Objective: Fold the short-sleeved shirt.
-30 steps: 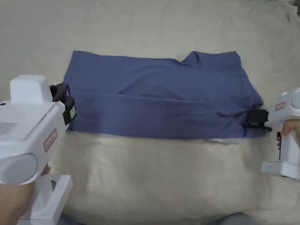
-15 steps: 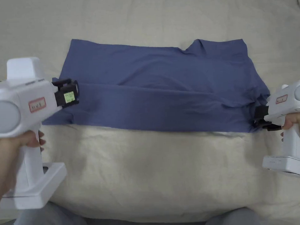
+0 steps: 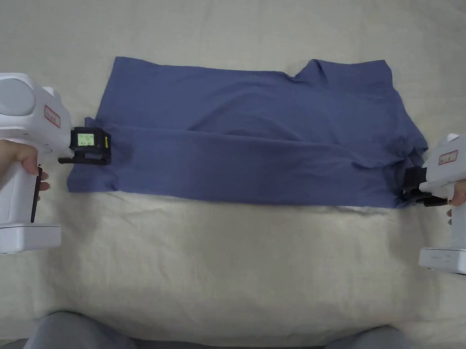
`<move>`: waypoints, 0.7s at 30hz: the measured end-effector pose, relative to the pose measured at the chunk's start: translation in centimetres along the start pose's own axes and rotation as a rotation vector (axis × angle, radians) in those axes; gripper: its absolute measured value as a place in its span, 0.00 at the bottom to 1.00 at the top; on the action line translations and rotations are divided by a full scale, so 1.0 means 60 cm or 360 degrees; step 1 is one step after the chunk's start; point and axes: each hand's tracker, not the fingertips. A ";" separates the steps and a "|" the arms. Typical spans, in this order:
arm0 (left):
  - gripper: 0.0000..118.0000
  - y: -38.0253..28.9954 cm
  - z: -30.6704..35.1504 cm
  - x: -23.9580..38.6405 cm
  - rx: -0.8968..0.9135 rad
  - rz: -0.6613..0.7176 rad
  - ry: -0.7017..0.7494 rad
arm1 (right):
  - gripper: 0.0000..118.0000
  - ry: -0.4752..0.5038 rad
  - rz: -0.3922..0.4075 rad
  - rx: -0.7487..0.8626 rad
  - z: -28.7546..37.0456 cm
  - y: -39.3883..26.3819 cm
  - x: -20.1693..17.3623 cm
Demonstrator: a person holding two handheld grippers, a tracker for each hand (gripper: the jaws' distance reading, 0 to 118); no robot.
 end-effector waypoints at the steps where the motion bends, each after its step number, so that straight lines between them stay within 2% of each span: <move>1: 0.86 0.000 -0.010 0.002 -0.0017 0.0002 -0.0003 | 0.11 0.0000 0.0002 0.0001 0.000 0.000 0.000; 2: 0.75 -0.002 -0.021 0.005 -0.0026 0.0007 -0.0007 | 0.11 0.0000 0.0000 0.0004 0.001 -0.001 0.000; 3: 0.55 -0.003 -0.033 0.009 -0.0048 0.0015 0.0001 | 0.11 0.0002 -0.0001 0.0005 0.001 -0.001 0.000; 4: 0.39 -0.006 -0.041 0.015 -0.0070 0.0013 0.0005 | 0.11 0.0002 0.0001 0.0004 0.001 -0.001 0.001; 6: 0.34 -0.013 -0.049 0.028 -0.0072 -0.0013 0.0064 | 0.11 0.0003 -0.0002 0.0007 0.002 -0.001 0.001; 8: 0.08 -0.015 -0.037 0.040 -0.0037 -0.0121 0.0051 | 0.11 0.0001 0.0007 0.0007 0.001 -0.001 0.001; 9: 0.00 -0.018 -0.032 0.045 -0.0011 -0.0189 0.0017 | 0.11 0.0000 0.0013 0.0004 0.001 0.001 0.000; 10: 0.00 -0.019 -0.031 0.048 -0.0003 -0.0198 0.0025 | 0.11 -0.0001 0.0015 0.0003 0.002 0.001 0.000; 11: 0.00 -0.018 -0.029 0.048 -0.0025 -0.0142 -0.0061 | 0.11 -0.0004 0.0014 0.0004 0.003 0.002 -0.001; 13: 0.00 -0.015 -0.025 0.043 -0.0031 -0.0109 -0.0009 | 0.11 -0.0010 0.0020 0.0009 0.011 0.002 -0.001; 16: 0.00 -0.015 -0.007 0.028 -0.0018 0.0023 -0.0086 | 0.11 -0.0001 0.0003 0.0051 0.032 -0.002 0.004; 21: 0.00 -0.019 0.052 -0.002 0.0084 0.0126 -0.0220 | 0.11 0.0070 -0.0020 0.0104 0.082 -0.013 0.018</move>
